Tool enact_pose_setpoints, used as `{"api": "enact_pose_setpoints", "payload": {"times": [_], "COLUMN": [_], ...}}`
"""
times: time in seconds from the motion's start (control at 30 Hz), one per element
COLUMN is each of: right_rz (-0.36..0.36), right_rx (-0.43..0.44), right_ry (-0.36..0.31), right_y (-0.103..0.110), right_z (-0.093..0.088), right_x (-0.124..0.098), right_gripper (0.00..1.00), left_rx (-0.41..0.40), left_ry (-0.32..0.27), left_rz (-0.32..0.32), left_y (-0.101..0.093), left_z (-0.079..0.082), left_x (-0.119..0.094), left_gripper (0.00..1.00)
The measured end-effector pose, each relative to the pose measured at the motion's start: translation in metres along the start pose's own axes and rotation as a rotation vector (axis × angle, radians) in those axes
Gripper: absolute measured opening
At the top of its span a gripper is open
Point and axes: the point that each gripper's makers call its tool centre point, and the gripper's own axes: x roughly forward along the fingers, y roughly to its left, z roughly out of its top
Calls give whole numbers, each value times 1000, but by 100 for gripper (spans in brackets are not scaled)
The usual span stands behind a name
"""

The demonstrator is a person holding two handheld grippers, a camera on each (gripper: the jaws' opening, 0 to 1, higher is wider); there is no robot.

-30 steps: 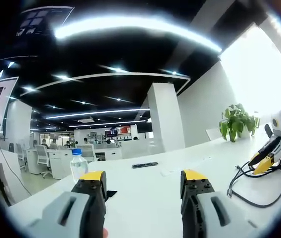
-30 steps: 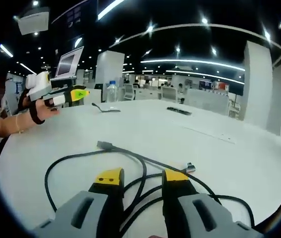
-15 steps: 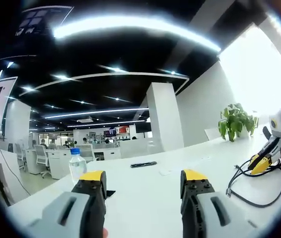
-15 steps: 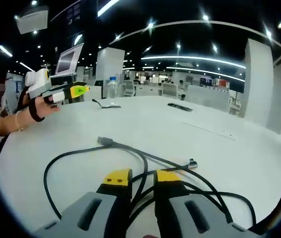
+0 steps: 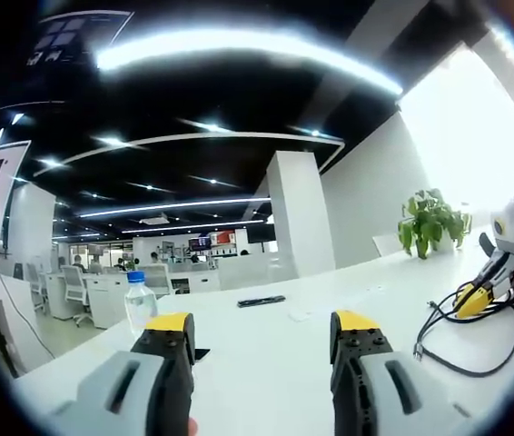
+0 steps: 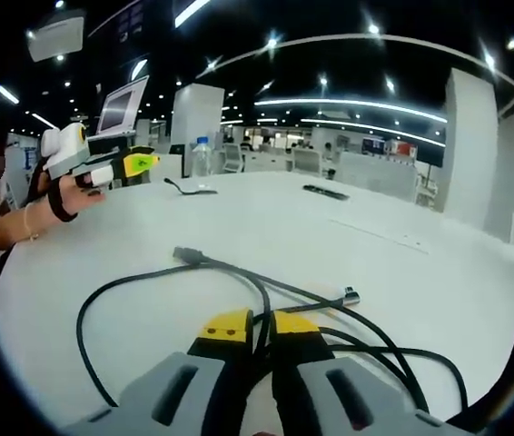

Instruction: Coil the Type-C to USB data cable on the desktop and secure it with Velcro straps.

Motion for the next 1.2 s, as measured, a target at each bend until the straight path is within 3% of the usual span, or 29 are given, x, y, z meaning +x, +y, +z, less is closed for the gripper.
{"api": "enact_pose_setpoints", "payload": {"times": [0.3,0.5,0.63,0.9,1.2], "right_rz": [-36,-43,-50,-34,55], "right_rx": [-2,-10,-24,-37,-149], "right_ry": [-45,-102,-179,-298,-405], "right_y": [-10,-12,-12,6,41], "right_z": [12,28,46,73,93], "right_x": [-4,-10,-17,-30,-39], "right_gripper": [3,3,3,3,3], "left_rx": [-3,-12,-93,-28,-22], "left_ry": [-3,-4,8,-2,10], "left_rz": [-17,-77,-184,-415,-542], "left_y": [-4,-18,-43,-102,-133], "left_z": [1,1,1,4,-3], "left_x": [0,1,0,-11,-21], "left_gripper": [60,60,57,58,57]}}
